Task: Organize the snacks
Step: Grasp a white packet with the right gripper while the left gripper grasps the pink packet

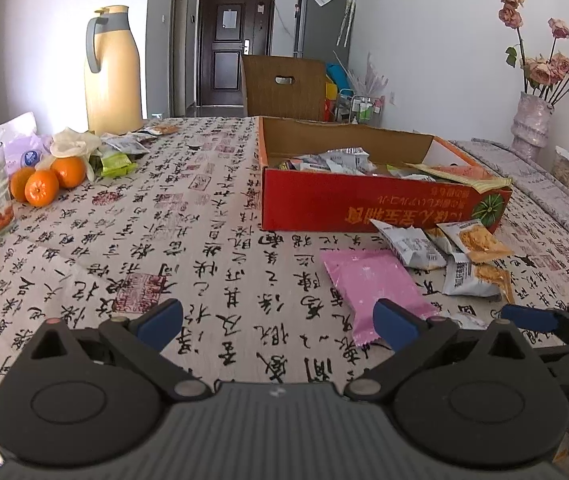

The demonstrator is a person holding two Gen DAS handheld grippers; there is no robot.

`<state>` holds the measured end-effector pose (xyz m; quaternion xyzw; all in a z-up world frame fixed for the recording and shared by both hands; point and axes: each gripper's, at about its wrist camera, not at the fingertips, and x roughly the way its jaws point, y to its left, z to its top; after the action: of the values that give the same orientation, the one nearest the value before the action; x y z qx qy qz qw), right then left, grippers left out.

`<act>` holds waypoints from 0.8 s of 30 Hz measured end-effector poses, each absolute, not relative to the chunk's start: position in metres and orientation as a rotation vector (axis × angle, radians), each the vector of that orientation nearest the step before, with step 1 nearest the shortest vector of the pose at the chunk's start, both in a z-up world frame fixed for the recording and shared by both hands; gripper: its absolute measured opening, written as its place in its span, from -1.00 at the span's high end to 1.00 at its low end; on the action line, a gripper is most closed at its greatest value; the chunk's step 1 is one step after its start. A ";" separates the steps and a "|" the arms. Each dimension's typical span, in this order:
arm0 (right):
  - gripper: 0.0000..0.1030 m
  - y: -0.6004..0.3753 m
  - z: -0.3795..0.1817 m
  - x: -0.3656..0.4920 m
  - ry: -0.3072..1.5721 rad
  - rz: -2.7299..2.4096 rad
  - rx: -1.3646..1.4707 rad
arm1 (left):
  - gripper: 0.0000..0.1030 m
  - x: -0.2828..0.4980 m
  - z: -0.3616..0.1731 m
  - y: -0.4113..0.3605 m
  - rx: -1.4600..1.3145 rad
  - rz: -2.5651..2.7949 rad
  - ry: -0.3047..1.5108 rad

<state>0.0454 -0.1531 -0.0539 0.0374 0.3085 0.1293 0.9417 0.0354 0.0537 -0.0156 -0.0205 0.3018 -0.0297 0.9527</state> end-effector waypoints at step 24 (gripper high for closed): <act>0.01 -0.170 -0.049 0.032 0.585 0.334 0.090 | -1.00 0.038 -0.013 0.030 -0.002 -0.063 0.625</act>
<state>0.0324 -0.1704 -0.0493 0.0444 0.2868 0.1637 0.9429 0.0380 0.0299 -0.0135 -0.0010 0.3073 -0.0311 0.9511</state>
